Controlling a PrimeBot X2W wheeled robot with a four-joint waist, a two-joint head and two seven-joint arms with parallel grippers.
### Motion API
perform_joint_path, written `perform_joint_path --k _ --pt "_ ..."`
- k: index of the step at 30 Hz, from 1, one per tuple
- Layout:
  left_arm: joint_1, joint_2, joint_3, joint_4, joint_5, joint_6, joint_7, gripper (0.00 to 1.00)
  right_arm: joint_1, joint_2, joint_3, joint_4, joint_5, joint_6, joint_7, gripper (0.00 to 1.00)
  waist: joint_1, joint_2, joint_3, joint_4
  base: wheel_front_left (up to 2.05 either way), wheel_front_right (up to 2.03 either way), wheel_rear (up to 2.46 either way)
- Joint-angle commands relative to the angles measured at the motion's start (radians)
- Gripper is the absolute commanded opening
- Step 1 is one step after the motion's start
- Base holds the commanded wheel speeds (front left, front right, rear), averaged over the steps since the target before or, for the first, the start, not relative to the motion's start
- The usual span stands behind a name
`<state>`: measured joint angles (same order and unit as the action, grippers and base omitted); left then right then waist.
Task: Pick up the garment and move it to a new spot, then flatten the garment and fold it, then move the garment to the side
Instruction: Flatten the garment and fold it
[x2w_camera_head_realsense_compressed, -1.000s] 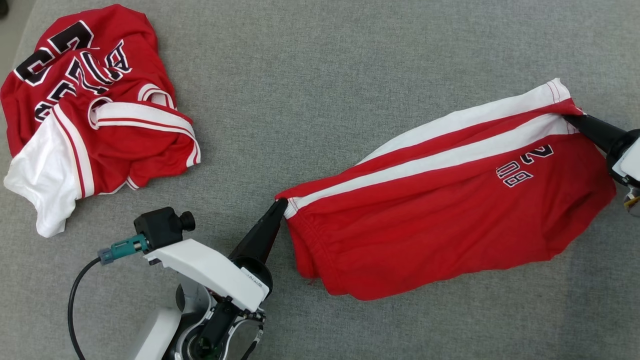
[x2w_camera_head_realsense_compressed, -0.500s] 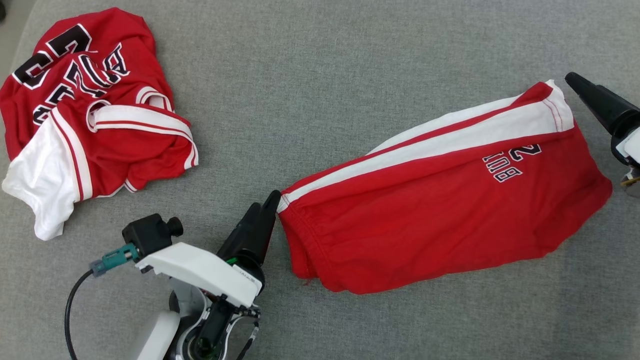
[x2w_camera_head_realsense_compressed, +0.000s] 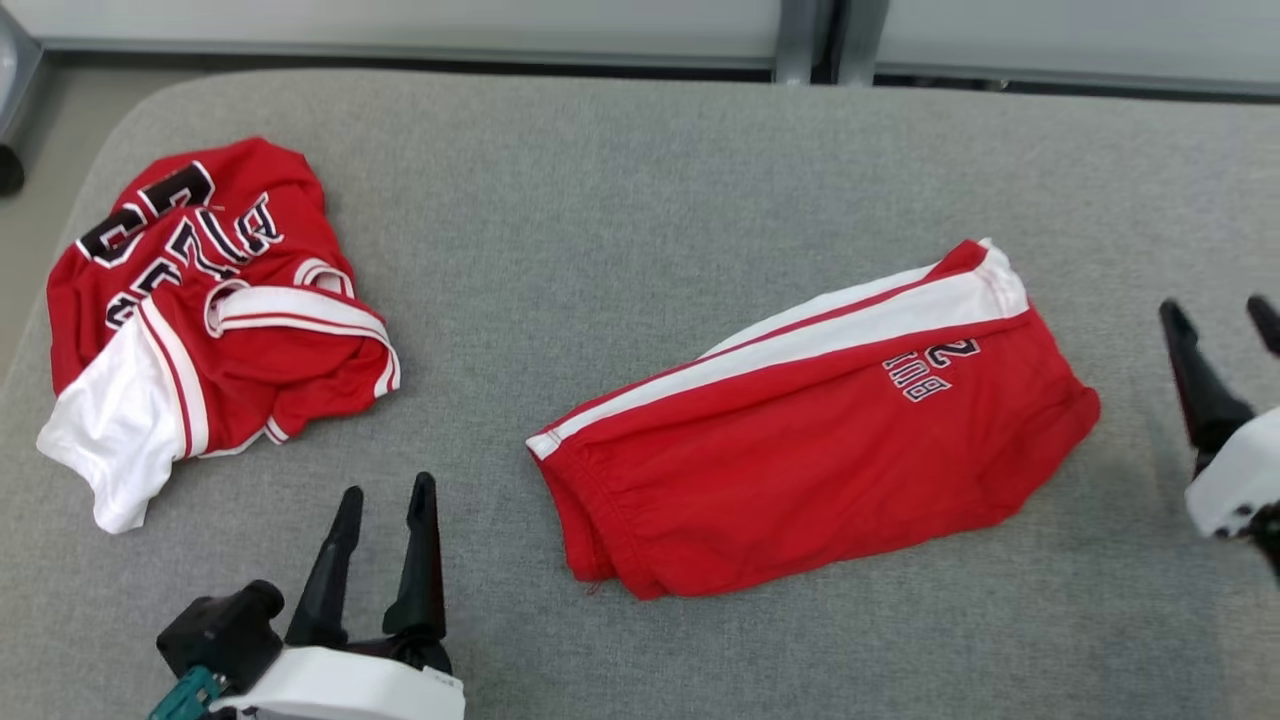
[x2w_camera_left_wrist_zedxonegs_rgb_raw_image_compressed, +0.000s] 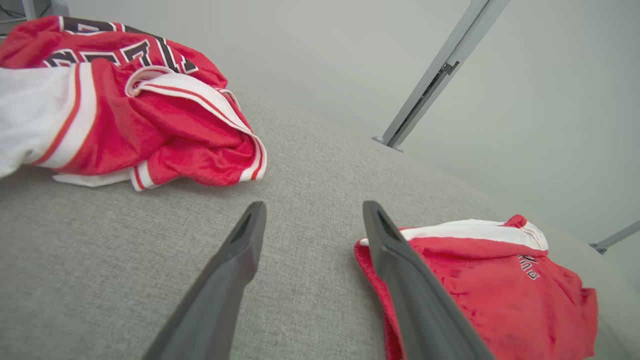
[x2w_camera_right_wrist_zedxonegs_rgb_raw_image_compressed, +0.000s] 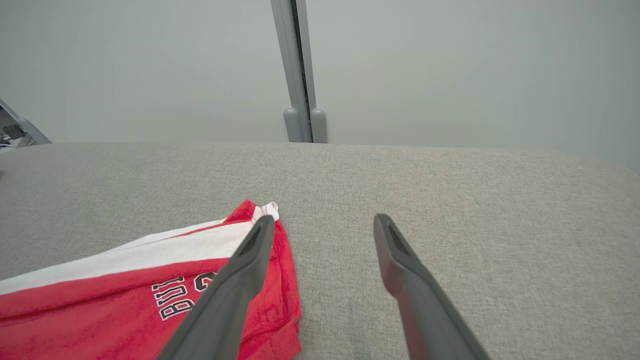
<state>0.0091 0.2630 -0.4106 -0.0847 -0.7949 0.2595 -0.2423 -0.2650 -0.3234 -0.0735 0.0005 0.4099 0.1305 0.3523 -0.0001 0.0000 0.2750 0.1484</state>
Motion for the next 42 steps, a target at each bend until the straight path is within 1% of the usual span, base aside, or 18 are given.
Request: perform_joint_path --k 1,5,9,13,19,21,27,32,33,39,40,41,42 --pt "0.011 0.0 0.01 -0.005 0.02 0.007 -0.009 1.0 0.018 -0.002 0.011 0.006 -0.017 0.0 -0.019 1.0 0.0001 0.0 -0.035 -0.02 0.0 0.0 0.0" --pt "0.044 -0.015 0.042 -0.019 0.106 0.01 -0.023 1.0 0.041 0.029 0.04 0.042 -0.05 0.0 -0.042 1.0 0.0001 0.0 -0.035 -0.024 0.0 0.0 0.0" --pt "0.054 -0.039 0.06 -0.03 0.189 -0.011 -0.023 1.0 -0.007 0.038 0.07 0.078 -0.081 0.0 -0.007 1.0 0.0001 0.0 0.002 -0.011 0.0 0.0 0.0" --pt "0.027 -0.072 0.067 -0.017 0.231 -0.048 -0.024 1.0 -0.078 0.037 0.094 0.137 -0.117 0.0 0.05 1.0 0.0001 0.0 0.05 0.014 0.0 0.0 0.0" --pt "-0.009 -0.12 0.075 0.019 0.267 -0.1 -0.024 1.0 -0.174 0.021 0.128 0.256 -0.159 0.0 0.137 1.0 0.0001 0.0 0.094 0.056 0.0 0.0 0.0" --pt "-0.014 -0.135 0.084 0.03 0.276 -0.111 -0.024 1.0 -0.197 0.015 0.134 0.289 -0.171 0.0 0.148 1.0 0.0001 0.0 0.098 0.065 0.0 0.0 0.0" --pt "-0.012 -0.164 0.106 0.051 0.296 -0.138 -0.024 1.0 -0.22 0.034 0.129 0.379 -0.196 0.0 0.18 1.0 0.0001 0.0 0.092 0.076 0.0 0.0 0.0" --pt "-0.004 -0.175 0.118 0.058 0.308 -0.154 -0.024 1.0 -0.213 0.022 0.12 0.413 -0.215 0.0 0.202 1.0 0.0001 0.0 0.087 0.071 0.0 0.0 0.0" --pt "-0.006 -0.179 0.119 0.061 0.315 -0.163 -0.024 1.0 -0.214 0.015 0.124 0.422 -0.221 -0.001 0.21 1.0 0.0001 0.0 0.089 0.067 0.0 0.0 0.0" --pt "-0.028 -0.19 0.123 0.075 0.329 -0.181 -0.024 1.0 -0.202 0.017 0.163 0.433 -0.188 -0.001 0.247 1.0 0.0001 0.0 0.099 0.068 0.0 0.0 0.0" --pt "-0.027 -0.191 0.128 0.076 0.33 -0.182 -0.024 1.0 -0.203 0.02 0.178 0.434 -0.179 -0.001 0.253 0.9 0.0001 0.0 0.1 0.066 0.0 0.0 0.0" --pt "-0.027 -0.192 0.133 0.079 0.33 -0.182 -0.024 1.0 -0.205 0.028 0.195 0.431 -0.16 0.0 0.255 0.05 0.0001 0.0 0.099 0.062 0.0 0.0 0.0" --pt "-0.028 -0.193 0.137 0.081 0.331 -0.182 -0.024 1.0 -0.206 0.037 0.204 0.431 -0.141 0.0 0.254 0.0 0.0001 0.0 0.098 0.055 0.0 0.0 0.0"
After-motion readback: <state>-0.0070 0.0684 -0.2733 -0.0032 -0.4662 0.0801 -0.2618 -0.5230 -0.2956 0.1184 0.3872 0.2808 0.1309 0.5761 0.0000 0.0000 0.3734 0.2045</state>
